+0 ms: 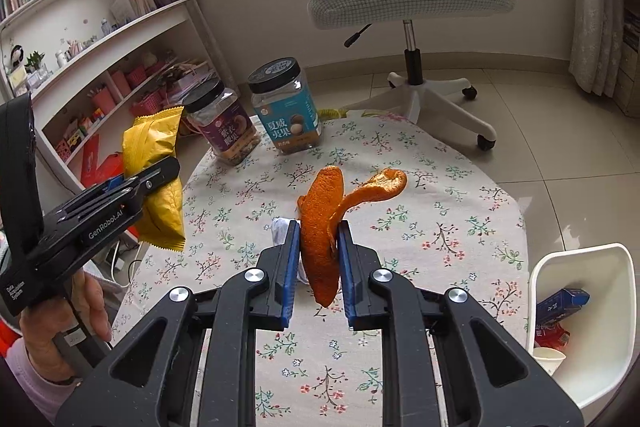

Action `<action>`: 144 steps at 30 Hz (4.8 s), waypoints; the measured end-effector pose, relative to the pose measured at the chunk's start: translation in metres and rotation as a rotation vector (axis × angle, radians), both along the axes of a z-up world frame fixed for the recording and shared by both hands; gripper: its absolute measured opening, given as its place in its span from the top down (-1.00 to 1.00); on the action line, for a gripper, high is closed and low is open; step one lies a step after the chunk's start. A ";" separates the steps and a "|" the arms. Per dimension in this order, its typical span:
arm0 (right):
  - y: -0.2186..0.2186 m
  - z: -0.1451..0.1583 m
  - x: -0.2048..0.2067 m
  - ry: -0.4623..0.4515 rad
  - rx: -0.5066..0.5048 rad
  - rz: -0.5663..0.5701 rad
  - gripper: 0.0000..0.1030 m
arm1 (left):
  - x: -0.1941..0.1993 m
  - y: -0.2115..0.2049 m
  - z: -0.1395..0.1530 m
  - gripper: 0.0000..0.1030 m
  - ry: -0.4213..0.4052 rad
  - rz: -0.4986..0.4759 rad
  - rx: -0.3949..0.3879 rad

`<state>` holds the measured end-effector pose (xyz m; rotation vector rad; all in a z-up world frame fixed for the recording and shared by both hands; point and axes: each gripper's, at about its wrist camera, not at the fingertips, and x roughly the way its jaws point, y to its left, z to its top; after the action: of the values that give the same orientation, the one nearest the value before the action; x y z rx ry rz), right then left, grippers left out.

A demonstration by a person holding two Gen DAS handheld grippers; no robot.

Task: Collect trash
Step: 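Lift the yellow wrapper and orange peel and carry them toward the bin, then drop the orange peel into the bin with the right tool, then open the left tool over the bin to drop the yellow wrapper, then move both tools back over the table toward the crumpled paper and peel, then grasp the crumpled white paper with left tool while right tool grasps the orange peel, then lift the white paper and orange peel and carry them toward the bin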

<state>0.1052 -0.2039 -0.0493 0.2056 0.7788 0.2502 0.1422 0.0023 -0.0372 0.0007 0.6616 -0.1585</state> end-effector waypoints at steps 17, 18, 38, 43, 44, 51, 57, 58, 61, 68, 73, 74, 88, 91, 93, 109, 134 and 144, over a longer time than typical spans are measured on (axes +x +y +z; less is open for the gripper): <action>-0.109 0.016 -0.034 -0.034 -0.020 -0.251 0.65 | -0.019 -0.080 0.009 0.33 -0.016 -0.148 0.007; -0.118 0.015 -0.037 -0.028 -0.022 -0.271 0.65 | -0.021 -0.087 0.009 0.33 -0.019 -0.159 0.010; -0.291 -0.005 -0.116 0.048 0.066 -0.656 -0.29 | -0.057 -0.267 -0.012 0.32 0.046 -0.430 -0.005; -0.315 0.001 -0.131 0.019 0.057 -0.743 -0.48 | -0.064 -0.316 -0.026 0.28 0.103 -0.484 -0.016; -0.318 0.002 -0.134 0.014 0.043 -0.758 -0.52 | -0.066 -0.324 -0.029 0.27 0.112 -0.495 -0.015; -0.340 0.007 -0.152 -0.015 0.036 -0.856 -0.74 | -0.072 -0.364 -0.039 -0.26 0.160 -0.559 0.000; -0.342 0.010 -0.157 -0.031 0.048 -0.885 -0.86 | -0.071 -0.353 -0.033 -0.51 0.134 -0.537 0.014; -0.337 0.009 -0.153 -0.024 0.032 -0.878 -0.86 | -0.070 -0.348 -0.031 -0.55 0.127 -0.527 0.015; -0.320 0.010 -0.144 -0.017 -0.033 -0.857 -0.86 | -0.066 -0.329 -0.024 -0.59 0.100 -0.483 0.021; -0.268 0.014 -0.124 -0.056 -0.179 -0.836 -0.86 | -0.063 -0.275 -0.002 -0.77 -0.040 -0.353 0.049; -0.235 0.014 -0.109 -0.067 -0.188 -0.817 -0.86 | -0.058 -0.240 0.003 -0.79 -0.082 -0.274 0.057; -0.228 0.013 -0.105 -0.066 -0.190 -0.804 -0.86 | -0.057 -0.233 0.003 -0.79 -0.084 -0.259 0.059; -0.135 0.001 -0.050 -0.057 -0.286 -0.654 -0.86 | -0.010 -0.130 -0.027 -0.87 0.063 0.055 0.027; -0.121 -0.002 -0.041 -0.048 -0.286 -0.629 -0.86 | 0.010 -0.108 -0.048 -0.87 0.147 0.143 0.009; -0.113 -0.003 -0.035 -0.045 -0.286 -0.613 -0.86 | 0.026 -0.094 -0.068 -0.87 0.220 0.199 -0.008; -0.063 -0.036 0.013 0.079 -0.247 -0.466 -0.86 | 0.052 -0.032 -0.128 -0.01 0.430 0.151 -0.116; 0.133 -0.161 0.177 0.317 -0.210 -0.119 -0.14 | 0.037 0.127 -0.046 -0.02 0.167 0.366 -0.202; 0.120 -0.127 0.140 0.271 -0.118 -0.062 0.68 | 0.030 0.118 -0.043 -0.02 0.142 0.360 -0.148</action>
<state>0.2457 -0.0837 -0.1759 0.1535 1.0507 0.1182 0.1720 0.1208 -0.0806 -0.2726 0.7790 0.1415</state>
